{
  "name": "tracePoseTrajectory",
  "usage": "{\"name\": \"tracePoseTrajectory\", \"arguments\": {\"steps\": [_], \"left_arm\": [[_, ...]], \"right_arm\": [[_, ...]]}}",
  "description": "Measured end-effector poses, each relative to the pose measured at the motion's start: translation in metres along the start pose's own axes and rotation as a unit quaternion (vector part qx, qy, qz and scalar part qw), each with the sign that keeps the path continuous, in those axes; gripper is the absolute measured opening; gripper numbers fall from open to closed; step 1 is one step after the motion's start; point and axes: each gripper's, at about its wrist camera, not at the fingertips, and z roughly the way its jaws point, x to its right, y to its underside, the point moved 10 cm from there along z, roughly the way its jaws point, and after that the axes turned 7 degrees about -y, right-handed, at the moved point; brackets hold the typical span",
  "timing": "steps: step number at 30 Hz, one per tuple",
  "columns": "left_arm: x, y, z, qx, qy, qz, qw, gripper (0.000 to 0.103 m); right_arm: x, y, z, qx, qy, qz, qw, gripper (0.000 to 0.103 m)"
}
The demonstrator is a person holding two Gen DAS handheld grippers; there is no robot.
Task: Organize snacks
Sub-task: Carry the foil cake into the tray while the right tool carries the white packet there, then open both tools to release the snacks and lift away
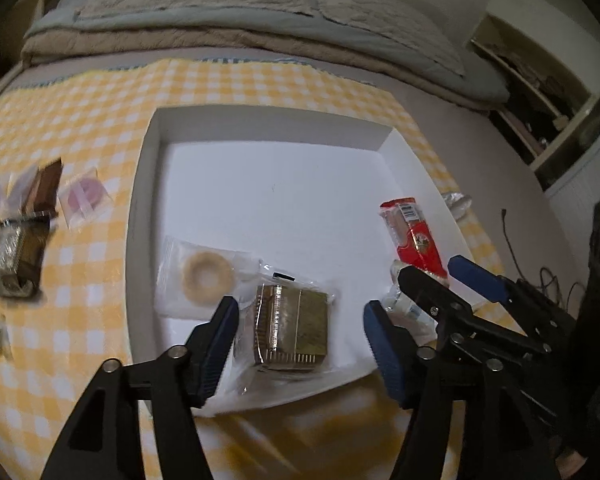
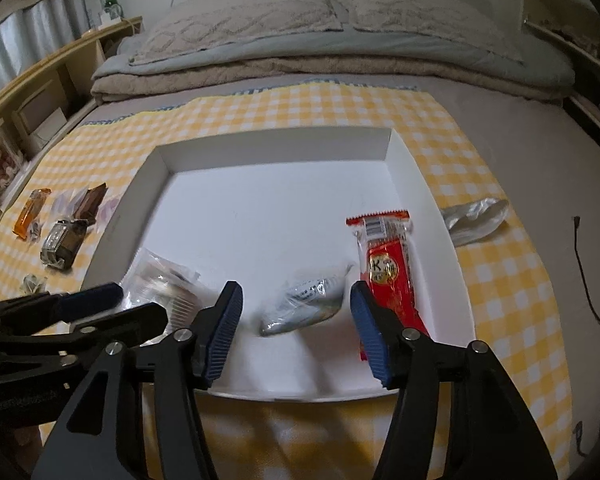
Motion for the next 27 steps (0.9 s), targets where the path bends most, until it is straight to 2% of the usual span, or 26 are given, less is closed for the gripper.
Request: {"name": "tracePoseTrajectory", "arguments": {"steps": [7,15,18,21,23,27], "left_arm": [[0.005,0.013,-0.009,0.005,-0.015,0.026,0.9995,0.071],[0.001,0.018,-0.03,0.018,-0.028,0.042,0.9986,0.077],[-0.003,0.02,-0.04,0.026,-0.031,0.048,0.998,0.081],[-0.007,0.024,-0.053,0.034,-0.032,0.054,0.9974,0.091],[-0.01,0.027,-0.06,0.039,-0.031,0.057,0.9971,0.102],[-0.02,0.031,-0.076,0.049,-0.038,0.063,0.996,0.103]], "right_arm": [[0.005,0.008,-0.001,-0.01,0.003,0.006,1.0,0.069],[0.004,0.009,-0.006,-0.008,0.002,0.004,1.0,0.072],[0.003,0.009,-0.014,-0.003,0.004,0.004,1.0,0.078],[0.002,0.008,-0.022,0.004,0.004,0.005,1.0,0.081],[0.002,0.007,-0.028,0.009,0.009,0.007,1.0,0.084],[-0.001,0.006,-0.04,0.022,0.02,0.006,1.0,0.093]]}}
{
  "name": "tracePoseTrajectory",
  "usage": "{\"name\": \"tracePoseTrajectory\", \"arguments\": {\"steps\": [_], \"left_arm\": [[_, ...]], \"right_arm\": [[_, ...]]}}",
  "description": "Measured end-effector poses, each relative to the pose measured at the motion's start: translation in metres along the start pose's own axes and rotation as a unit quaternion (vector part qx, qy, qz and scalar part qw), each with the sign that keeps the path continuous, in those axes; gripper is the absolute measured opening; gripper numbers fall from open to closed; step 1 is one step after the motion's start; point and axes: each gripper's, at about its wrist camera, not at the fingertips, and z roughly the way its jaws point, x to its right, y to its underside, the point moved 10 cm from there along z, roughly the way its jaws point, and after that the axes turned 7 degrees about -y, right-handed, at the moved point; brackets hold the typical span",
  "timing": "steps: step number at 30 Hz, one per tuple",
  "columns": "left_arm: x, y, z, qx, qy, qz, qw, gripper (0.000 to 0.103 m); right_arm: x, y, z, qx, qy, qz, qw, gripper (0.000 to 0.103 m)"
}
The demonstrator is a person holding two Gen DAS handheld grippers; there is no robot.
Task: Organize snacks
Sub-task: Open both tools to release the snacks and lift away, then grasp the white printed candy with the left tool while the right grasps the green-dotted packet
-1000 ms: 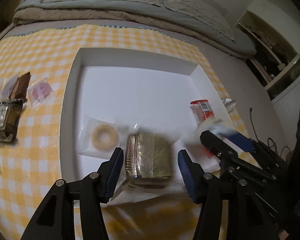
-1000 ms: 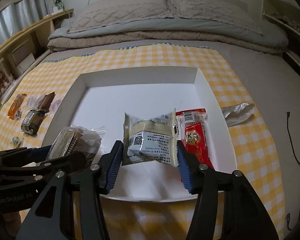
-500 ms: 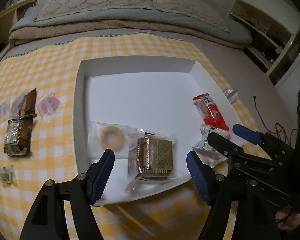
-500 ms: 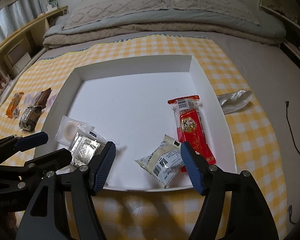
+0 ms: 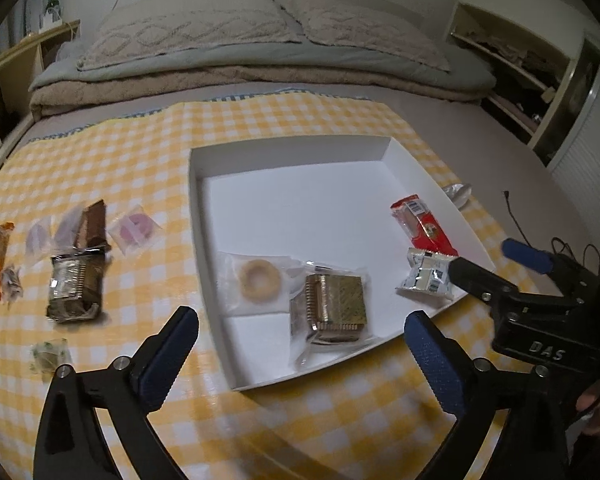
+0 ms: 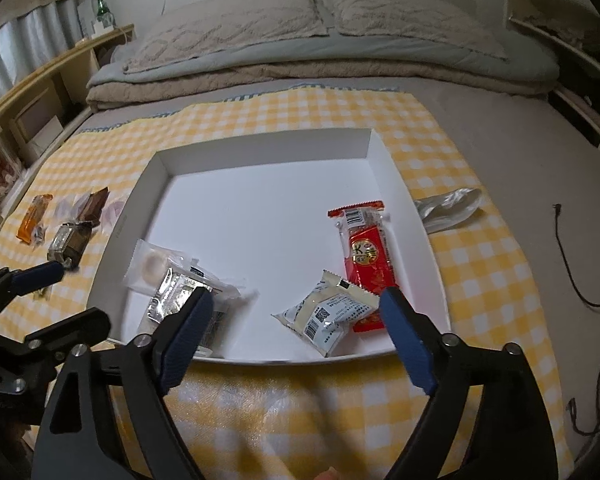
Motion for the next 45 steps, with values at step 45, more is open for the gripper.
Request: {"name": "tracePoseTrajectory", "arguments": {"steps": [45], "left_arm": [[-0.301,0.032,-0.148,0.086,-0.156,-0.083,0.9805,0.103]], "right_arm": [[-0.255,-0.024,0.028,0.064,-0.089,-0.068,0.992,0.103]]}}
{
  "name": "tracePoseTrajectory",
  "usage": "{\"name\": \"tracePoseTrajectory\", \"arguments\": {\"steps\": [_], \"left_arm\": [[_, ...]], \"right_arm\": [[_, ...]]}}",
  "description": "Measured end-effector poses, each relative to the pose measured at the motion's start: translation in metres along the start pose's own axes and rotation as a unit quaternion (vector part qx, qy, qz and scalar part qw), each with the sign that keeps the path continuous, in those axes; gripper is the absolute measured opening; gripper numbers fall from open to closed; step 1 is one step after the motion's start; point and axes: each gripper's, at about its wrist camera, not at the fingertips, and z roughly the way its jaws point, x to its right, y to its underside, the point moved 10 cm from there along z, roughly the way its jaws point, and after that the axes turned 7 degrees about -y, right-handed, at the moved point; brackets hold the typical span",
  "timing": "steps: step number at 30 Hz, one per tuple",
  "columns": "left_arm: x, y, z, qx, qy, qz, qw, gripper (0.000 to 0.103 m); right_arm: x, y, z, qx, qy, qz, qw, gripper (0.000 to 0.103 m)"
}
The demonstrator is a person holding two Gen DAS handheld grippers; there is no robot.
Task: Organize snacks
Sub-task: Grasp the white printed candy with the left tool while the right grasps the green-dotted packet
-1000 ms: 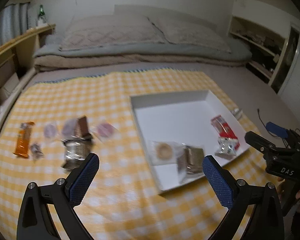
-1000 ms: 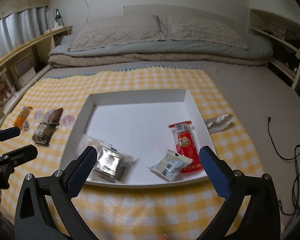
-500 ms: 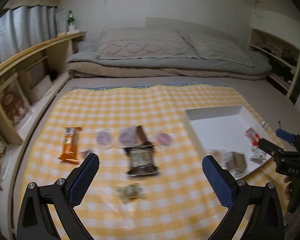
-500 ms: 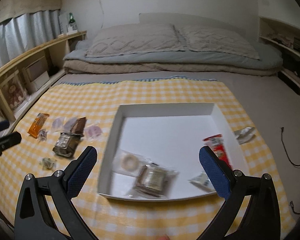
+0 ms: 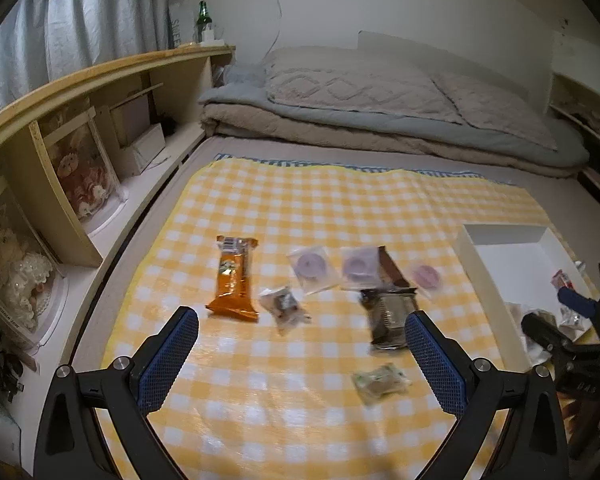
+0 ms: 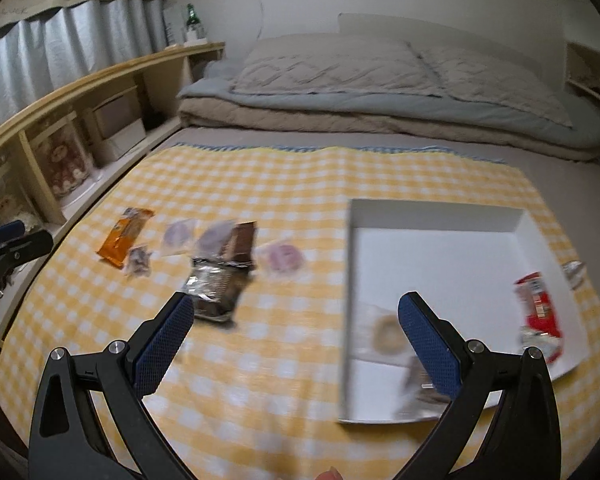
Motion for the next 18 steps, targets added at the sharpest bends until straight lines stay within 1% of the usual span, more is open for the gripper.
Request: {"name": "tracePoseTrajectory", "arguments": {"steps": [2,3,6,7,10,11,14,17,18], "left_arm": [[-0.002,-0.001,0.012,-0.008,0.012,-0.009,0.9999,0.101],[-0.001,-0.002,0.016,-0.014,0.024,-0.018,0.9994,0.101],[-0.001,-0.007,0.031,-0.035,0.051,-0.039,0.9973,0.093],[-0.003,-0.009,0.036,-0.04,0.054,-0.043,0.9968,0.09],[-0.008,-0.013,0.056,-0.061,0.057,-0.056,0.9949,0.079],[-0.009,-0.014,0.063,-0.07,0.058,-0.062,0.994,0.076],[-0.006,-0.011,0.088,-0.101,0.063,-0.073,0.9902,0.073],[-0.003,-0.006,0.115,-0.133,0.058,-0.07,0.987,0.067],[-0.003,-0.004,0.126,-0.146,0.052,-0.067,0.9857,0.067]], "right_arm": [[-0.013,0.002,0.009,-0.002,-0.01,0.001,1.0,0.103],[-0.017,0.004,0.013,-0.005,-0.015,0.002,1.0,0.103],[-0.035,0.011,0.027,-0.024,-0.038,0.006,0.999,0.103],[-0.041,0.013,0.031,-0.031,-0.042,0.006,0.999,0.103],[-0.061,0.018,0.046,-0.052,-0.062,0.023,0.996,0.103],[-0.068,0.021,0.052,-0.058,-0.07,0.032,0.995,0.103],[-0.084,0.032,0.067,-0.082,-0.087,0.041,0.992,0.103],[-0.096,0.048,0.087,-0.114,-0.094,0.038,0.988,0.102],[-0.098,0.052,0.09,-0.121,-0.095,0.037,0.987,0.102]]}}
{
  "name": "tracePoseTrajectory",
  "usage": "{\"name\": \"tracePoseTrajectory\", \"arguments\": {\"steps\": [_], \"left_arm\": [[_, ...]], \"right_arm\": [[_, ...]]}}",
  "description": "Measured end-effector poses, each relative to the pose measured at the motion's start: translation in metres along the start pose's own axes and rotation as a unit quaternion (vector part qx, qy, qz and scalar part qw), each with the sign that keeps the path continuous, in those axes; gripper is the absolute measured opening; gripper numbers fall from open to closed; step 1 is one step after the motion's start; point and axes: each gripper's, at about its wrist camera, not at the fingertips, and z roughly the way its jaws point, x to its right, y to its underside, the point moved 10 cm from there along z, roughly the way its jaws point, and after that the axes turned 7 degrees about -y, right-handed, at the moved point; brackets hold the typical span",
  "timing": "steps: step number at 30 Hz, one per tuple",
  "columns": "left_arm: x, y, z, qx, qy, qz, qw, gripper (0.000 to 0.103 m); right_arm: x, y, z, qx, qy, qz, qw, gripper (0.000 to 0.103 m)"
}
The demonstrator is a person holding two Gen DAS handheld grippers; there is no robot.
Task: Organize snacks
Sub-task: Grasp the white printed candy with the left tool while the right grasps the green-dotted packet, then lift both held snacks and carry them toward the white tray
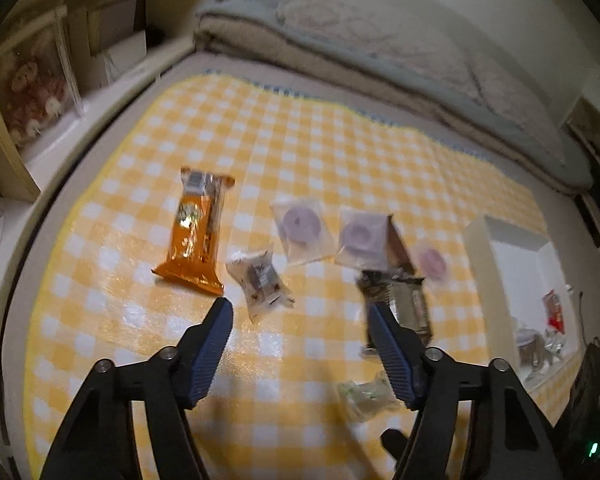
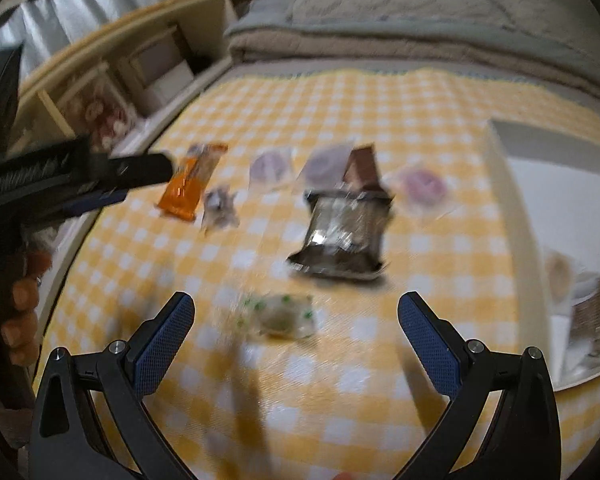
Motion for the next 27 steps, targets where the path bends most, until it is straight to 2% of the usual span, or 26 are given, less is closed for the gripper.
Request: {"name": "tracePoseTrajectory", "arguments": {"steps": [7,10,13,15,17,22,25,27], "left_arm": [[0.001,-0.009,0.051,-0.044,-0.007,-0.003,0.999,0.061],[0.0,-0.014,0.068,-0.056,0.0,-0.018,0.9983,0.058],[-0.005,-0.015,0.084,-0.065,-0.009,-0.029,0.9974,0.053],[-0.009,-0.016,0.095,-0.07,-0.018,-0.032,0.9969,0.049],[-0.011,-0.013,0.102,-0.074,-0.026,-0.031,0.9964,0.037],[-0.008,-0.011,0.114,-0.082,-0.032,-0.03,0.9956,0.031],[-0.005,-0.012,0.113,-0.082,-0.03,-0.026,0.9958,0.026],[-0.002,-0.012,0.111,-0.079,-0.03,-0.021,0.9962,0.025]], "right_arm": [[-0.004,0.021,0.037,-0.071,-0.026,-0.005,0.997,0.095],[-0.005,0.024,0.045,-0.083,-0.029,-0.007,0.996,0.091],[-0.007,0.024,0.051,-0.087,-0.022,-0.019,0.996,0.087],[-0.009,0.023,0.052,-0.085,-0.017,-0.031,0.996,0.082],[-0.009,0.024,0.053,-0.084,-0.008,-0.045,0.995,0.072],[-0.012,0.027,0.054,-0.084,0.004,-0.076,0.994,0.053],[-0.015,0.031,0.053,-0.085,0.003,-0.093,0.992,0.049],[-0.018,0.032,0.054,-0.086,-0.002,-0.095,0.992,0.042]]}}
